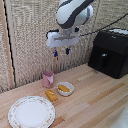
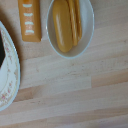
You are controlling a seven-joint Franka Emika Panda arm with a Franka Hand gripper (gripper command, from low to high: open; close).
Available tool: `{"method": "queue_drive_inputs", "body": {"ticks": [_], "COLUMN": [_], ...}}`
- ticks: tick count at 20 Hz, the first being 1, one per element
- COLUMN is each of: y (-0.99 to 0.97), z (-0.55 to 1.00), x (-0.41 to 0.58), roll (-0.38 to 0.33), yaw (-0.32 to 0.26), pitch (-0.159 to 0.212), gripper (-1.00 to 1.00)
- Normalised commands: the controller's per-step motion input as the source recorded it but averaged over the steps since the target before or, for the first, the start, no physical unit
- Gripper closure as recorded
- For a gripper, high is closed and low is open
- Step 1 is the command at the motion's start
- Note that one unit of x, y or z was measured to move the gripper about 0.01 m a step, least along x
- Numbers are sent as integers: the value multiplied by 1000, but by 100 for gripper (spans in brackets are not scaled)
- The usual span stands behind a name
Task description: Please go towards the air fryer and gently seize its handle using your gripper. Slowly reveal the interior of the air fryer by pulling the handle outward. Head to the bowl filled with hot dogs and firmly but gently grasp it. Carefully place it inside the now-open air fryer.
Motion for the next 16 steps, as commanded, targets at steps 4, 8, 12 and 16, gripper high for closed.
{"method": "queue_drive_inputs", "body": {"ticks": [4, 8, 12, 16], "y": [-15, -27, -112, -245], "z": [28, 13, 0, 0], "x": [83, 86, 42, 0], "roll": [-47, -36, -48, -108], "yaw": [-375, -375, -367, -295], "pitch": [-5, -4, -18, -15], "gripper": [-100, -100, -100, -100]}}
